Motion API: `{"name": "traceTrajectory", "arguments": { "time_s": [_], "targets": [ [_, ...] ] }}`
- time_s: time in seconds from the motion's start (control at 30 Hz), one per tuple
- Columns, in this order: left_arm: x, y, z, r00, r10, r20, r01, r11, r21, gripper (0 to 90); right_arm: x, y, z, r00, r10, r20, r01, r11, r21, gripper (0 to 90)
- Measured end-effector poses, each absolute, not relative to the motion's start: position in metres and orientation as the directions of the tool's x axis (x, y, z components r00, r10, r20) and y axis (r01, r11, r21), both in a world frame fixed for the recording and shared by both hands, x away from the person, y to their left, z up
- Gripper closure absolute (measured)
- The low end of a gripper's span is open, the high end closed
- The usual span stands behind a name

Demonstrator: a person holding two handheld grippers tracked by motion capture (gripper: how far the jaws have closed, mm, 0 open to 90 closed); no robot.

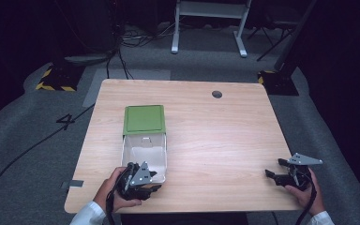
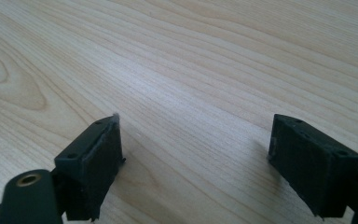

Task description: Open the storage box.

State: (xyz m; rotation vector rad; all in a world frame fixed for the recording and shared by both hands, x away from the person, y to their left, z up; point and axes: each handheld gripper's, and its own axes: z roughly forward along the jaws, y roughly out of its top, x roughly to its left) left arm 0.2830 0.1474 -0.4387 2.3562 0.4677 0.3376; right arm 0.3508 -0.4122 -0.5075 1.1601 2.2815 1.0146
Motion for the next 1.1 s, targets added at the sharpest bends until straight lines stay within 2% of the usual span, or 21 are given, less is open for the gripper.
{"name": "traceTrajectory", "arguments": {
  "time_s": [0.6, 1.1],
  "targets": [
    [0.281, 0.167, -0.414, 0.863, 0.479, 0.162, 0.218, -0.642, 0.735, 49.9, 0.351, -0.412, -0.508, -0.584, 0.812, -0.014, 0.533, 0.397, 0.747, 17.5],
    [0.279, 0.194, -0.390, 0.792, 0.573, 0.211, 0.210, -0.580, 0.787, 42.4, 0.351, -0.412, -0.508, -0.583, 0.812, -0.012, 0.535, 0.395, 0.747, 17.5]
  ]
}}
